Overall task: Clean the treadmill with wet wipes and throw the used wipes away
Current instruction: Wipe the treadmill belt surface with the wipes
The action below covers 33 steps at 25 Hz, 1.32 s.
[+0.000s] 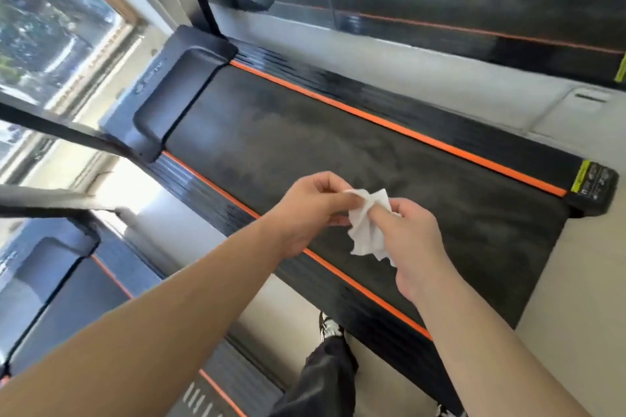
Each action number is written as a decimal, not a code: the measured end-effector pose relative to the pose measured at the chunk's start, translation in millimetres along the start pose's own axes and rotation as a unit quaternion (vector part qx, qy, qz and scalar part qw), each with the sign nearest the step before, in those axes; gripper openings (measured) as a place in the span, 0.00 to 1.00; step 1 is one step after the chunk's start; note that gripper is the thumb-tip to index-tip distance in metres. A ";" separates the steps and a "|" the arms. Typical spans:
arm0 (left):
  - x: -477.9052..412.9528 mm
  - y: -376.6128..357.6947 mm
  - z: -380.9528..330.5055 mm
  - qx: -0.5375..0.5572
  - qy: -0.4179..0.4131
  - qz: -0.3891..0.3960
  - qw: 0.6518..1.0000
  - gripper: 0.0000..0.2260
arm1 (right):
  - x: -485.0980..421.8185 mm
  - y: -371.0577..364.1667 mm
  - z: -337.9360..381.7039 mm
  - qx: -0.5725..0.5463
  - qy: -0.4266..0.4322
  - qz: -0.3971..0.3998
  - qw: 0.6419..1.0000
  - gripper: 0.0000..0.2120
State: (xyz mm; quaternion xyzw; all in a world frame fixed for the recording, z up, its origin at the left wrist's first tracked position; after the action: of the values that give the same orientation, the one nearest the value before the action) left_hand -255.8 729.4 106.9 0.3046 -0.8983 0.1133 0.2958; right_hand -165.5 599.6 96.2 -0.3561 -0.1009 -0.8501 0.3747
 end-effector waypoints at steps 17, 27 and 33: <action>-129.7 83.0 130.3 0.055 0.146 0.069 0.985 0.11 | -160.4 -52.5 -89.1 -0.036 -0.021 -0.014 0.999 0.04; -259.8 259.3 216.1 0.075 0.025 -0.014 0.997 0.09 | -346.0 -193.9 -178.3 -0.003 -0.046 0.022 0.999 0.05; -305.2 397.6 262.9 0.224 0.047 -0.064 0.971 0.09 | -439.5 -328.9 -196.0 0.057 -0.039 0.085 0.994 0.04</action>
State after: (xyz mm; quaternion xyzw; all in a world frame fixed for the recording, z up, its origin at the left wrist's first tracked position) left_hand -426.4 1088.7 -295.8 0.4145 -0.8137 0.3062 0.2690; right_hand -297.8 991.9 -314.0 -0.3742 -0.1329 -0.7935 0.4611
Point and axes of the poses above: each hand's wrist, its own x-axis away from the middle knuckle, its own y-axis out of the back of the hand, z = x × y, the point moved 6 cm from there along -x, towards the middle knuckle, and after that the axes turned 5 degrees about z, right-handed, at the moved point
